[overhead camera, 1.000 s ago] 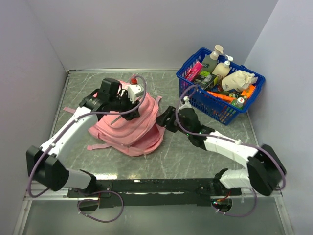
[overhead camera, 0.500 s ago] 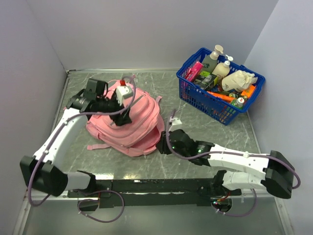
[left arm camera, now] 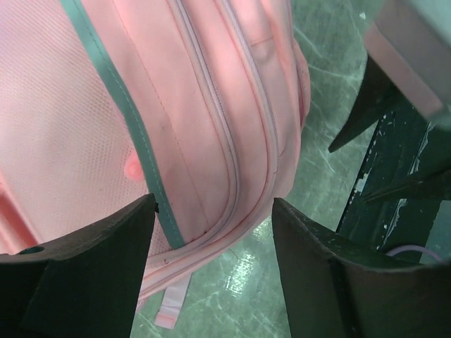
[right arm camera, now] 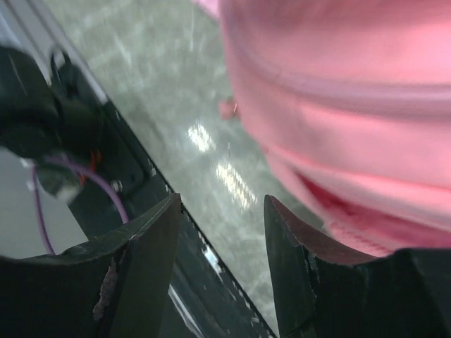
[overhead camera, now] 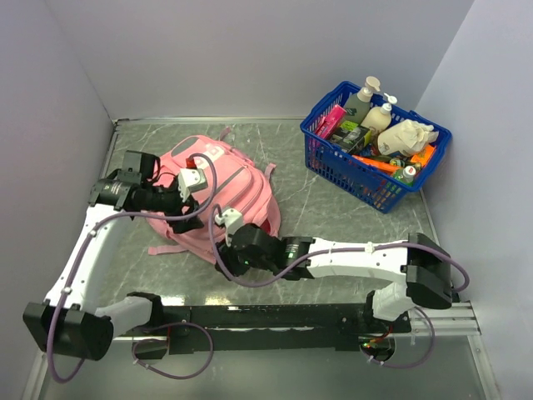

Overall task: Pack the student bag
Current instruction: Zip the student bag at the center of the board.

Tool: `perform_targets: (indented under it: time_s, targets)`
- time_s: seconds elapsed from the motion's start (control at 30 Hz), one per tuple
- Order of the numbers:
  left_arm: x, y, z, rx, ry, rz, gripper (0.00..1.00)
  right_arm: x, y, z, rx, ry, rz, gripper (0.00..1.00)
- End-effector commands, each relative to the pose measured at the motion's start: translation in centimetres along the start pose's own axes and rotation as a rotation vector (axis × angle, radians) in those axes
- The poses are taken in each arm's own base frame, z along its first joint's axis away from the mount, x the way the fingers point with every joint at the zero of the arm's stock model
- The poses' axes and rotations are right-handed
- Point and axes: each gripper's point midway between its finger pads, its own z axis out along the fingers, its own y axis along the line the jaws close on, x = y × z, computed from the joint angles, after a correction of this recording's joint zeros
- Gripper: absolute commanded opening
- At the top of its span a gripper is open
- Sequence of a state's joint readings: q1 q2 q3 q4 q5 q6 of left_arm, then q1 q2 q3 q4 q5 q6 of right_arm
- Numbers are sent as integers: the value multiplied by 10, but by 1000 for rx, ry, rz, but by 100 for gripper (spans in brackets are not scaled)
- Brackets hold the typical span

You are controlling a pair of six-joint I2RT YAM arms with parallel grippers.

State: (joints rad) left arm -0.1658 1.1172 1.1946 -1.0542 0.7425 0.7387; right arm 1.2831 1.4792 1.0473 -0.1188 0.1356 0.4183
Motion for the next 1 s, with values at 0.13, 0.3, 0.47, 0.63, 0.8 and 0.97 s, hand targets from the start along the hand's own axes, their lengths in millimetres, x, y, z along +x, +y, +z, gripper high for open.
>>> perform_targets:
  time_s: [0.13,0.3,0.47,0.63,0.8,0.97]
  targets:
    - [5,21,19,33,-26,-3,71,54,-9,21,-1,139,-63,57]
    - [4,43,43,50,-48,-75,69,67,-45,42,125,105,-38,64]
    - [0,51,64,82,-40,-112,66,76,-104,48,304,84,139,58]
    - [-7,42,86,116,-27,-92,66,65,-153,31,405,-18,262,52]
    - [-12,58,99,95,-28,-115,65,50,-157,18,357,-102,227,57]
    - [-11,71,104,51,-20,-128,64,52,-145,-2,278,-174,196,63]
